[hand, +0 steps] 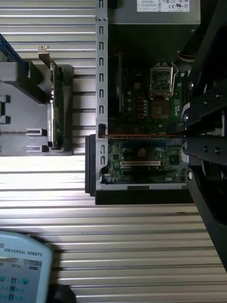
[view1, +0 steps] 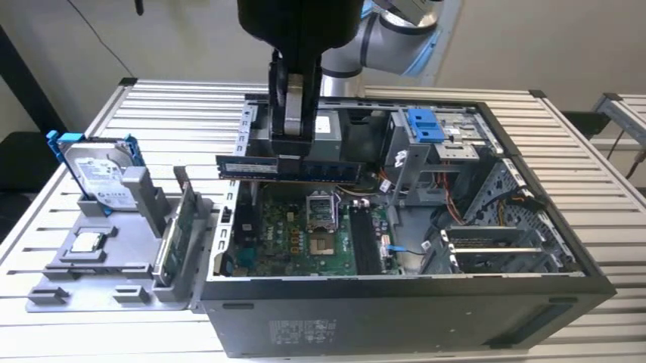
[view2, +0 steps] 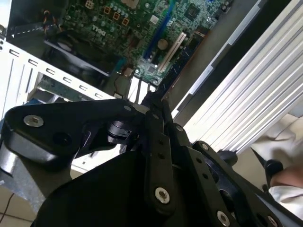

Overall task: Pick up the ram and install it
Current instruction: 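Pick up the ram and move it above insertion slot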

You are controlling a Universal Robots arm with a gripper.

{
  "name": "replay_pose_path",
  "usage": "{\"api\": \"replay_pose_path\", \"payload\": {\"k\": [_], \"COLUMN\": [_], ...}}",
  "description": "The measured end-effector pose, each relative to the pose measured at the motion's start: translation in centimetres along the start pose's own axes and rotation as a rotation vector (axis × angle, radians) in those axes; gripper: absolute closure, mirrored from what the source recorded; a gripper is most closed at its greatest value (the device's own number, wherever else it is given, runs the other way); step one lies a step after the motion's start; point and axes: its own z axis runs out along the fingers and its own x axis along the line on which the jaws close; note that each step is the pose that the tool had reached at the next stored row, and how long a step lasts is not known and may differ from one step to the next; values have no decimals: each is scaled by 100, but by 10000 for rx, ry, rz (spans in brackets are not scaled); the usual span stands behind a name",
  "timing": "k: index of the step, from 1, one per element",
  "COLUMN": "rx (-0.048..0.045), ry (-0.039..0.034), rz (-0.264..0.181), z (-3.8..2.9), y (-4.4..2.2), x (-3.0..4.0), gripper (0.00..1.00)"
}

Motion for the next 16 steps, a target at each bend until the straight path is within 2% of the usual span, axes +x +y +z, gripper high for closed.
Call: {"api": "replay_pose_path", "payload": {"k": [16], "rx": [-6], "ry": [-1], "rz": [0], "z": [-13], "y": [-252], "x": [-8], "gripper": [86]}}
